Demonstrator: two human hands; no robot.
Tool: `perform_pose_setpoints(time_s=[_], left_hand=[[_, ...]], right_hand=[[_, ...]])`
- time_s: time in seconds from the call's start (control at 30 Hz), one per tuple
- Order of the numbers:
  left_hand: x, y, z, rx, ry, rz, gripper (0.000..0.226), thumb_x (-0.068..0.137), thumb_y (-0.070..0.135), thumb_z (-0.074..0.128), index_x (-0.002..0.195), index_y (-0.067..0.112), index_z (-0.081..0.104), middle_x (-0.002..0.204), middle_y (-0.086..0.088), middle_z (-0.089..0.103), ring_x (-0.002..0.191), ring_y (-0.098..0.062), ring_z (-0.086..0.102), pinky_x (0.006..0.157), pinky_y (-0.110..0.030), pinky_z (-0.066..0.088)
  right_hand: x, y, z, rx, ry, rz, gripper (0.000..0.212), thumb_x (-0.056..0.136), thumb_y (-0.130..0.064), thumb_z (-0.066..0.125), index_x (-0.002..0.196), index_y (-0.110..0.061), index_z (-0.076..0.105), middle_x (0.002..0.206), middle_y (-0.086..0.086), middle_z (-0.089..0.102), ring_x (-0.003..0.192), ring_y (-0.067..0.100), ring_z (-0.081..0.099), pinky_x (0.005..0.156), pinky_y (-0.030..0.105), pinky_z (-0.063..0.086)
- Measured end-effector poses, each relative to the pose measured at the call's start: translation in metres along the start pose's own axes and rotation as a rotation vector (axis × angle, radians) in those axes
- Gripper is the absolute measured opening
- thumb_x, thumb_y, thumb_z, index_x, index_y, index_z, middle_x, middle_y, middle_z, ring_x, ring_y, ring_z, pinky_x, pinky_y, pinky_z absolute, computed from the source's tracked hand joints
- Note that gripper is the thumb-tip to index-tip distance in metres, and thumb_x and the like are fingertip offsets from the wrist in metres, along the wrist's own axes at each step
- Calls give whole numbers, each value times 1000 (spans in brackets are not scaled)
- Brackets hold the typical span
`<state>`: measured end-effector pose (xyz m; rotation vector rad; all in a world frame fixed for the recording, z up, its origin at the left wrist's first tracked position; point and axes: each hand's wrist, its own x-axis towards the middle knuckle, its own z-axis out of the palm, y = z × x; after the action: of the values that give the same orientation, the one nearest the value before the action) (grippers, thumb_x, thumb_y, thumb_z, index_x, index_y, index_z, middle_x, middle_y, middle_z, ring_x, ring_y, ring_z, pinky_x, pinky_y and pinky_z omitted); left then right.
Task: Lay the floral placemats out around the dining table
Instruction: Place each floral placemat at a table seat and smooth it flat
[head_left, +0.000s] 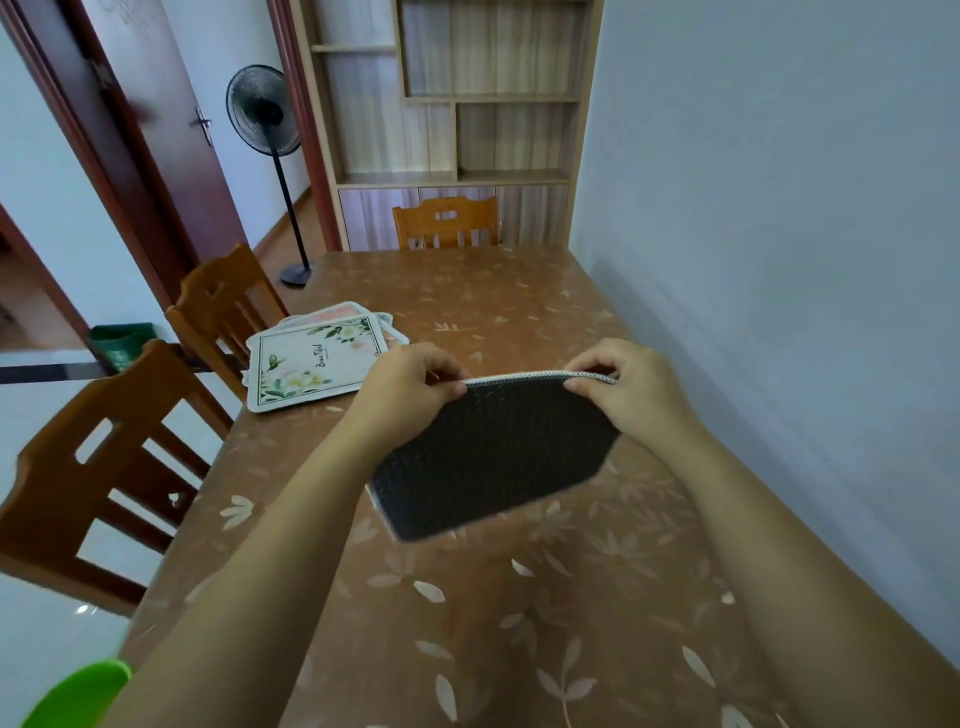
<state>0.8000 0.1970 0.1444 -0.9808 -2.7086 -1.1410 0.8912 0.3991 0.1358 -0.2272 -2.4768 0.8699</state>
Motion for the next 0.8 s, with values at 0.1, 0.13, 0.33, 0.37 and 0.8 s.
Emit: perform_pose_setpoints(time_s=[0.1,0.13,0.33,0.37,0.8], left_hand=[[-2,-11,17,-56,93,39,8,77,6,68,83,12,70,82,-4,62,78,-15,54,68,-20,36],[-7,-18,27,-68,98,47,10,76,4,68,83,11,70,82,-4,62,78,-15,54,68,-20,37],[-70,-83,123,-52,-86,-61,12,76,3,68,88,5,70,92,-10,64,86,-19,55,69,-13,35],[-86,-94,139,-49,-142,-96,12,77,4,67,89,5,70,93,-10,64,88,-20,56,71,-14,36],[-191,-125,224,-47,-268,-171,13,79,-1,64,90,2,70,91,-15,61,89,-29,56,68,-15,31]], right_hand=[[-3,12,5,108,43,-17,12,72,-5,72,76,-16,71,75,-6,62,76,13,57,66,14,41],[-8,20,9,129,23,-4,12,72,-5,72,76,-16,71,76,-6,61,75,12,56,63,9,39],[-77,94,73,0,-262,164,13,70,-5,74,82,-9,71,89,6,64,81,12,53,65,7,35],[-94,106,84,-18,-322,211,12,71,-6,74,82,-10,71,90,6,63,84,14,54,66,6,35],[-198,147,119,-104,-561,322,9,75,-1,69,84,-1,67,92,15,60,97,27,55,88,28,43]])
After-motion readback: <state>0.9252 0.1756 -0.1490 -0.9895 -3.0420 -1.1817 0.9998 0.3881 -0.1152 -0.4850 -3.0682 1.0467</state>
